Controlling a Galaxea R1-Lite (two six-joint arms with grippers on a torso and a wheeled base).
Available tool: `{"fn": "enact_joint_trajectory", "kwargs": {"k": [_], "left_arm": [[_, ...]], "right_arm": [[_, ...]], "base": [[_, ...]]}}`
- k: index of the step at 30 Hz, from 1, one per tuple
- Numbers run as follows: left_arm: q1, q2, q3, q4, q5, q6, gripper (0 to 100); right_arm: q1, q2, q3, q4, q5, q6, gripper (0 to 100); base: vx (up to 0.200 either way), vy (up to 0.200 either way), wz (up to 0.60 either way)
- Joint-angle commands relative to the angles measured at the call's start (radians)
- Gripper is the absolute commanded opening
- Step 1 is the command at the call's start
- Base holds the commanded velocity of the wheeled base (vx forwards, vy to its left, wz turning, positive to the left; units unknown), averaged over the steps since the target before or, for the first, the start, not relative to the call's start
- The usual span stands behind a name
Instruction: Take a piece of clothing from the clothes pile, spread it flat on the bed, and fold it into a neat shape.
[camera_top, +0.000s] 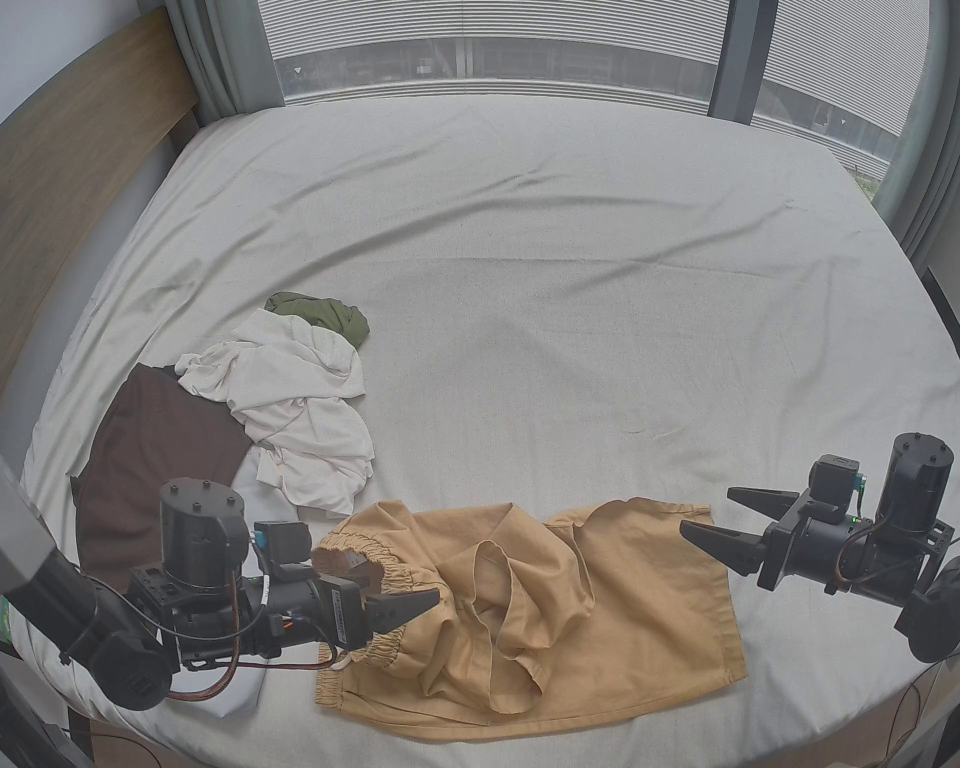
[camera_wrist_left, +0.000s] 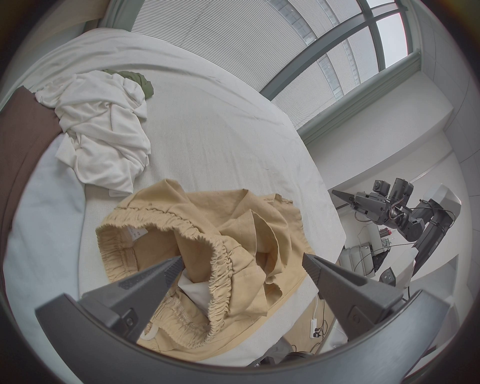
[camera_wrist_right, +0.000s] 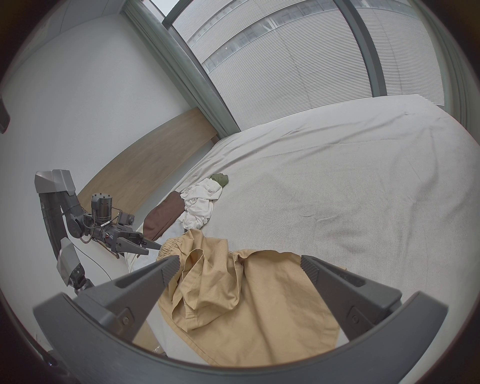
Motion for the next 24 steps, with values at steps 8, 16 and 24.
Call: {"fn": "enact_joint_trajectory", "kwargs": {"k": [8,16,24], "left_arm": [[-0.048,0.114,0.010,-0.123,0.001,-0.058,100],[-0.053,0.169,0.022,-0.212,0.004,-0.060,100],[-0.055,0.226,0.038,-0.306,0.021,-0.061,0]], "right_arm": [[0.001,0.007,-0.002,0.000,0.000,0.000,100],[-0.001,0.005,-0.002,-0.002,0.000,0.000,100],[-0.001,0.005,-0.002,-0.002,0.000,0.000,100]], "base": [[0.000,0.000,0.00],[0.000,0.000,0.00],[0.000,0.000,0.00]]}}
